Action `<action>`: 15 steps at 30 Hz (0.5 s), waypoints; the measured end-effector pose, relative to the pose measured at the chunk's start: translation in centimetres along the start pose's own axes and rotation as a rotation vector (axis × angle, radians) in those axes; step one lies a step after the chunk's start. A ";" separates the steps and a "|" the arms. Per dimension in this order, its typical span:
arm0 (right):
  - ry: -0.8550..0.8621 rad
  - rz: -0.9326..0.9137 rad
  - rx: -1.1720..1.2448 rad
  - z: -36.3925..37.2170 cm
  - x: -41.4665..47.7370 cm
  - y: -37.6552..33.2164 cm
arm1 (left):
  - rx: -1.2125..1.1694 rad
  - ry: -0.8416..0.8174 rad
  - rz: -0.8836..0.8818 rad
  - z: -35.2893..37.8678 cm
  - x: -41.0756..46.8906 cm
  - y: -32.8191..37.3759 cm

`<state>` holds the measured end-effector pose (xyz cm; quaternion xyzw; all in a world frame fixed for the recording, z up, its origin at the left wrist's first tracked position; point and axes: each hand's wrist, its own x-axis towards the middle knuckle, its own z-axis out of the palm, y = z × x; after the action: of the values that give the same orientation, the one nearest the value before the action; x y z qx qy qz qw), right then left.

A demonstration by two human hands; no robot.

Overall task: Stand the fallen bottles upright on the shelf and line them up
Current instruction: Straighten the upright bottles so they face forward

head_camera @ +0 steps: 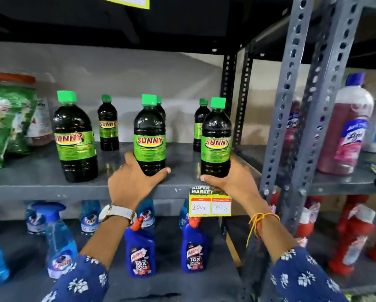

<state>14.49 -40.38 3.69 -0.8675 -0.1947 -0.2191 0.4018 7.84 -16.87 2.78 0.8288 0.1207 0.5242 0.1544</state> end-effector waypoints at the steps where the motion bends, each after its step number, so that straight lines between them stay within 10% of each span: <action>1: 0.000 -0.001 -0.010 0.0 0.0 0.0 | -0.004 -0.002 -0.006 0.1 0.0 0.0; 15: 0.005 -0.013 -0.006 -0.5 -0.4 -0.5 | -0.022 -0.069 -0.052 -0.2 -0.1 -0.1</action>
<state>13.81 -40.56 4.10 -0.8670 -0.1988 -0.2245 0.3981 7.62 -16.81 2.74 0.8413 0.1310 0.4923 0.1810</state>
